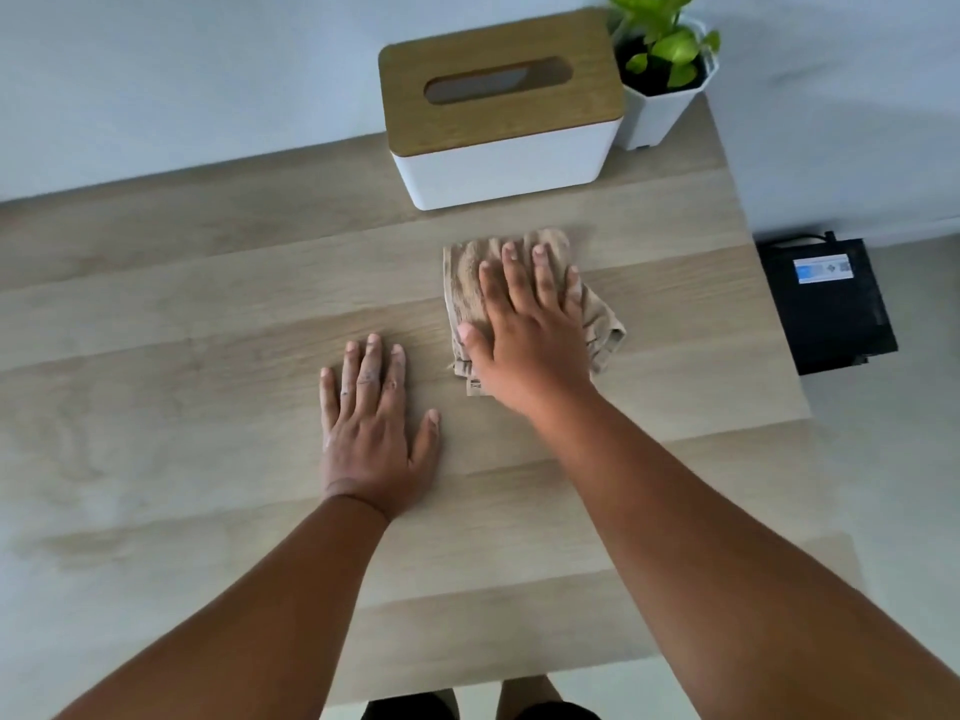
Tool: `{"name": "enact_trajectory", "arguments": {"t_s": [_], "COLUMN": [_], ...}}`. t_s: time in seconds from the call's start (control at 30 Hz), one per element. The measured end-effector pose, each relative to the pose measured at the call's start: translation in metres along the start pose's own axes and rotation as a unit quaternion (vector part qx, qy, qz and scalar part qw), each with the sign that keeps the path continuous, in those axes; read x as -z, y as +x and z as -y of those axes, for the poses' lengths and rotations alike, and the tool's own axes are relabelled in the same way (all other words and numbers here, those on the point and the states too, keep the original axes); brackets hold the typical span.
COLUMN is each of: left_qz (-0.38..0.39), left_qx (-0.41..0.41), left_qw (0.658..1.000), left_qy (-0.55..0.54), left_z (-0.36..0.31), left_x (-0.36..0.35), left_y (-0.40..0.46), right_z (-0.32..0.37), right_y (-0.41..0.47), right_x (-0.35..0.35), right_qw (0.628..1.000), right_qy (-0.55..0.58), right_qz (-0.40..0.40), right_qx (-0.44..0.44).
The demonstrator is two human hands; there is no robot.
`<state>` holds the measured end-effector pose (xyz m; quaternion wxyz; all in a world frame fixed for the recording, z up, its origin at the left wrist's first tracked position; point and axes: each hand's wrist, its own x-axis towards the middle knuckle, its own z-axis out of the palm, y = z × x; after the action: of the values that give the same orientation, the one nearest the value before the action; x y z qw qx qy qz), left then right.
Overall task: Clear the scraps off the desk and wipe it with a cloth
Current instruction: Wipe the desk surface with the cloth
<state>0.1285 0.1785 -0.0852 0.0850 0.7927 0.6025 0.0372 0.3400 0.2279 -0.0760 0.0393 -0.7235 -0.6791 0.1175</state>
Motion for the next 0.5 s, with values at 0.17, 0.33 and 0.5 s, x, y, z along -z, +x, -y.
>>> {"name": "enact_trajectory", "arguments": {"t_s": [0.17, 0.33, 0.5], "left_qz": [0.000, 0.002, 0.001], "left_qx": [-0.001, -0.003, -0.004], "left_qw": [1.000, 1.000, 1.000], "left_qy": [-0.003, 0.003, 0.007], "left_z": [0.000, 0.002, 0.003], "left_x": [0.001, -0.001, -0.003], "left_y": [0.000, 0.001, 0.002], "right_z": [-0.017, -0.032, -0.015], "right_y": [-0.149, -0.219, -0.151], "right_x": [-0.018, -0.022, -0.013], "right_qw": [0.999, 0.997, 0.998], "right_qy": [-0.008, -0.023, -0.021], "right_qz": [-0.014, -0.003, 0.012], "right_qx": [0.045, 0.072, 0.065]}}
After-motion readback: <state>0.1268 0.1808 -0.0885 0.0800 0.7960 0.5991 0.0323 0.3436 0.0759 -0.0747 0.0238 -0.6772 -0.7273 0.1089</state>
